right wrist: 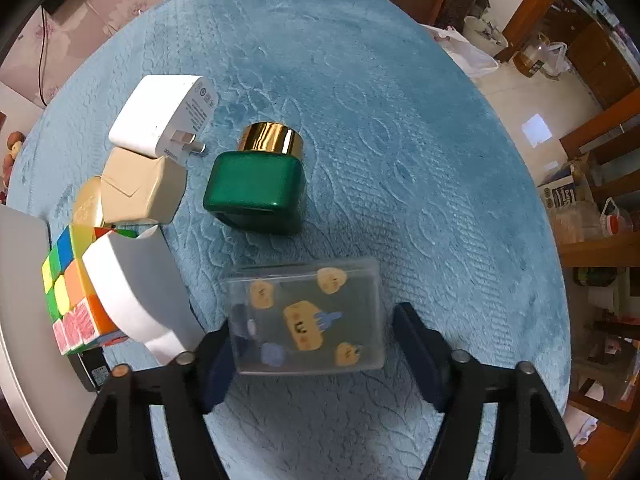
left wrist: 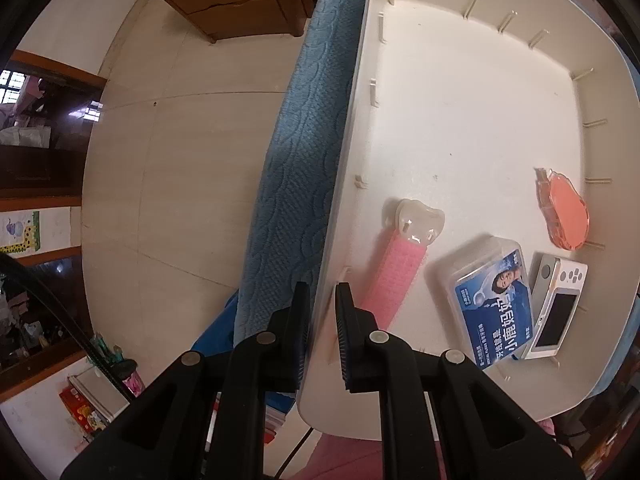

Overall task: Organize rigid objects
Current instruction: 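Grasp the clear box with bear stickers with the right gripper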

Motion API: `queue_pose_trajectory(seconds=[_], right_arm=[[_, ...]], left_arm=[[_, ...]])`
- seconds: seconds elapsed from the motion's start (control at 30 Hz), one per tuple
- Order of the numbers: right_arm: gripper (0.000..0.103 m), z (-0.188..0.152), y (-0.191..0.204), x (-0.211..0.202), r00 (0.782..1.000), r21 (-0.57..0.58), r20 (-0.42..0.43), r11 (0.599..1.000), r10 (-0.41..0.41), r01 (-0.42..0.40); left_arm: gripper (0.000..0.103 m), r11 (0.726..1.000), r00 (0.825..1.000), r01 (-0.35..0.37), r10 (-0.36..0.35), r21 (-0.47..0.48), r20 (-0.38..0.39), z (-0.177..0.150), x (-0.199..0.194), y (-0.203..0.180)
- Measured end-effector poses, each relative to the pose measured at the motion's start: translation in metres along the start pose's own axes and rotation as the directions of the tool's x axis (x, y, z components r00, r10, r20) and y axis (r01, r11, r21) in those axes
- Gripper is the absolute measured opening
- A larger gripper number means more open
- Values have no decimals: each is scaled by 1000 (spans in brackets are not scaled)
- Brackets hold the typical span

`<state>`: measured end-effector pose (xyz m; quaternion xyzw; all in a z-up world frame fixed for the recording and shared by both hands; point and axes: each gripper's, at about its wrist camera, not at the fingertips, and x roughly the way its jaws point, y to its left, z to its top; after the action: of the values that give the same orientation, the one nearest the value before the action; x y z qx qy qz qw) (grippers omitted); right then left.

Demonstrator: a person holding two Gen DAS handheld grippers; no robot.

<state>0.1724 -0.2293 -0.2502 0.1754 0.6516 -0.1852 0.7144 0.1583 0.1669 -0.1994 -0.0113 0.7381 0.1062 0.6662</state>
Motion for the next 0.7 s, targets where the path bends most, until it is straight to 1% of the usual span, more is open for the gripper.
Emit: queue_pose_trajectory(seconds=[0.13, 0.37, 0.57, 0.7], right_arm=[[63, -13, -10, -1, 999, 45, -32, 998, 35, -34], [62, -41, -8, -3, 994, 87, -88, 995, 64, -56], [62, -75, -7, -4, 980, 137, -143, 983, 138, -118], [62, -97, -4, -6, 963, 170, -194, 973, 189, -157]], left_arm=[[14, 1000, 1000, 8, -8, 19, 7, -4, -1, 1], [14, 998, 999, 25, -26, 64, 20, -12, 2, 1], [14, 993, 999, 26, -30, 114, 32, -16, 1, -2], [14, 989, 999, 27, -33, 142, 41, -20, 2, -5]])
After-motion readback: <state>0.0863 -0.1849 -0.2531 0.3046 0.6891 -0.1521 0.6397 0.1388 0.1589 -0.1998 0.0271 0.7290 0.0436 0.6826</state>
